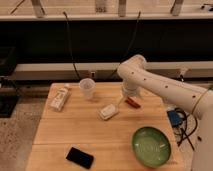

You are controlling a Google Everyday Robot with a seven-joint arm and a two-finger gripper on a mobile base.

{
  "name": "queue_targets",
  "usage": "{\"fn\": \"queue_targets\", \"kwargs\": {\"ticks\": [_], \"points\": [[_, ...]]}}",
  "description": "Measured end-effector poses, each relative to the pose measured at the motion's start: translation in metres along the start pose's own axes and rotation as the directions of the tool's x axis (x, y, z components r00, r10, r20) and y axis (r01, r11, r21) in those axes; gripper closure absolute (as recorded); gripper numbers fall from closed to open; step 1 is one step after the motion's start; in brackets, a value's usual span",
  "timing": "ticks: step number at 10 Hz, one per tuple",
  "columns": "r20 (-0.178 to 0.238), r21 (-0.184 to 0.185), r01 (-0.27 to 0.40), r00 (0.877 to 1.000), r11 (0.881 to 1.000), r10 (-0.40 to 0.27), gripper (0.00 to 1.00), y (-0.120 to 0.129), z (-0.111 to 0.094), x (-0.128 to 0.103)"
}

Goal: Move the arm in a circular motion

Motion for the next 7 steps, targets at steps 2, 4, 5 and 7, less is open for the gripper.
{"fn": "queue_targets", "kwargs": {"ticks": [2, 4, 5, 7], "points": [[-0.006, -0.003, 0.023, 1.000, 1.000, -0.023, 0.20, 0.0001, -0.0029, -0.0008], [-0.017, -0.004, 0.053, 0.998, 0.999, -0.053, 0.20, -0.0023, -0.0064, -0.0009], [-0.020, -0.003, 0.061, 0.998, 0.998, -0.061, 0.20, -0.0026, -0.0069, -0.0006], [-0.026, -0.008, 0.088, 0.996, 0.996, -0.088, 0.20, -0.0018, -0.0085, -0.0013]]}}
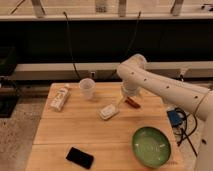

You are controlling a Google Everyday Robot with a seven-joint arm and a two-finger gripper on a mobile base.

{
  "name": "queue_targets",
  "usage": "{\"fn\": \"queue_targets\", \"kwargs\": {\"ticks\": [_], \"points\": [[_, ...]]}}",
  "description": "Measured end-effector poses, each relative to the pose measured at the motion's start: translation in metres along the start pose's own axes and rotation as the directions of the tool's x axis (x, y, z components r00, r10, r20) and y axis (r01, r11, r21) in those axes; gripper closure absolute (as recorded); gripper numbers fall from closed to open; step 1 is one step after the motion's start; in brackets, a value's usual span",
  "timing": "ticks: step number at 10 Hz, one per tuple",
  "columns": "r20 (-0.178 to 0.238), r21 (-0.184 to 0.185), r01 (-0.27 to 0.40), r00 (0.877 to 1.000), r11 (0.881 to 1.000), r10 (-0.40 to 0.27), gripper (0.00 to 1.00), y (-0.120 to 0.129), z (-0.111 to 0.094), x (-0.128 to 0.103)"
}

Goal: Move the arm in a circular motion

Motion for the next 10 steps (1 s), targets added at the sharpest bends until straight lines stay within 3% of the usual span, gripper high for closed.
{"fn": "queue_targets", "kwargs": {"ticks": [10], "points": [[-0.031, -0.013, 0.140, 0.990, 0.990, -0.140, 0.20, -0.009, -0.001, 0.003]]}}
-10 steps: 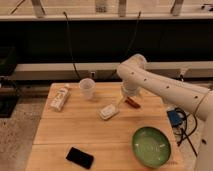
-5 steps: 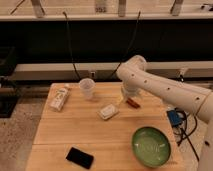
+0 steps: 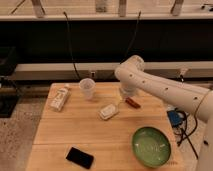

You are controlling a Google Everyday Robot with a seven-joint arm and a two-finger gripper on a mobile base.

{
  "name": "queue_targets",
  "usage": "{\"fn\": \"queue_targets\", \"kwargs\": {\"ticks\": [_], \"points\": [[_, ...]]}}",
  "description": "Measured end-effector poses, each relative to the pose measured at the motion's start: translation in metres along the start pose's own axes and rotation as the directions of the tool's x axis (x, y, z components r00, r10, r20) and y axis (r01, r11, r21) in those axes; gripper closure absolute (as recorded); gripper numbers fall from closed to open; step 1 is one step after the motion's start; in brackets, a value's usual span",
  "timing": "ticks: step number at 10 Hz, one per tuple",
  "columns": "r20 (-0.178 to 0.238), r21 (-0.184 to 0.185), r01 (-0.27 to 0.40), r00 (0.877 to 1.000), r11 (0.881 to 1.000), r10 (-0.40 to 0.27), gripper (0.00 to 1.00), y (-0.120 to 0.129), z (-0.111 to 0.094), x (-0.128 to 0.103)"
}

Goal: Move the arm in a circular motion

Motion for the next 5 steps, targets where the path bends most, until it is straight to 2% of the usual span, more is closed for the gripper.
{"fn": "queue_targets", "kwargs": {"ticks": [5], "points": [[-0.007, -0.005, 0.056, 0.998, 0.998, -0.056, 0.20, -0.0072, -0.0027, -0.0026]]}}
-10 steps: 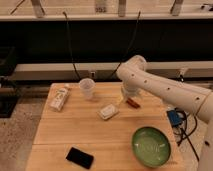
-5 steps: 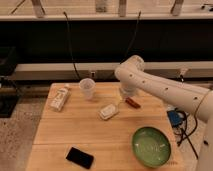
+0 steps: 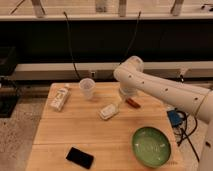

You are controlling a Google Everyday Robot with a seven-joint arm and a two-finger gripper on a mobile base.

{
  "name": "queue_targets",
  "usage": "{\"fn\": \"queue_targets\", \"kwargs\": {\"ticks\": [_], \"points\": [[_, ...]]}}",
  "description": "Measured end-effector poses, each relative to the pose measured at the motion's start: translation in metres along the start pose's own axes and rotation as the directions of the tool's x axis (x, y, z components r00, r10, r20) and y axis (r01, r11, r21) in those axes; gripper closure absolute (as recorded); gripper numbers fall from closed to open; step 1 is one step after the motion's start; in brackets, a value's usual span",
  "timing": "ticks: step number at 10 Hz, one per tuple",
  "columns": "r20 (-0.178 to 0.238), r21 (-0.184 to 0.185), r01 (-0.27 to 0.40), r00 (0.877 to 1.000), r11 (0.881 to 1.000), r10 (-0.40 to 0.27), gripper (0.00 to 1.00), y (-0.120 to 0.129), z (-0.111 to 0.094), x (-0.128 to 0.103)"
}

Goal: Move the arm in a circular motion

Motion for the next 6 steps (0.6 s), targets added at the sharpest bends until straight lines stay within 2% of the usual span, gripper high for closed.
{"fn": "queue_targets", "kwargs": {"ticks": [6], "points": [[0.000, -0.006, 0.078, 0.997, 0.997, -0.078, 0.20, -0.017, -0.005, -0.005]]}}
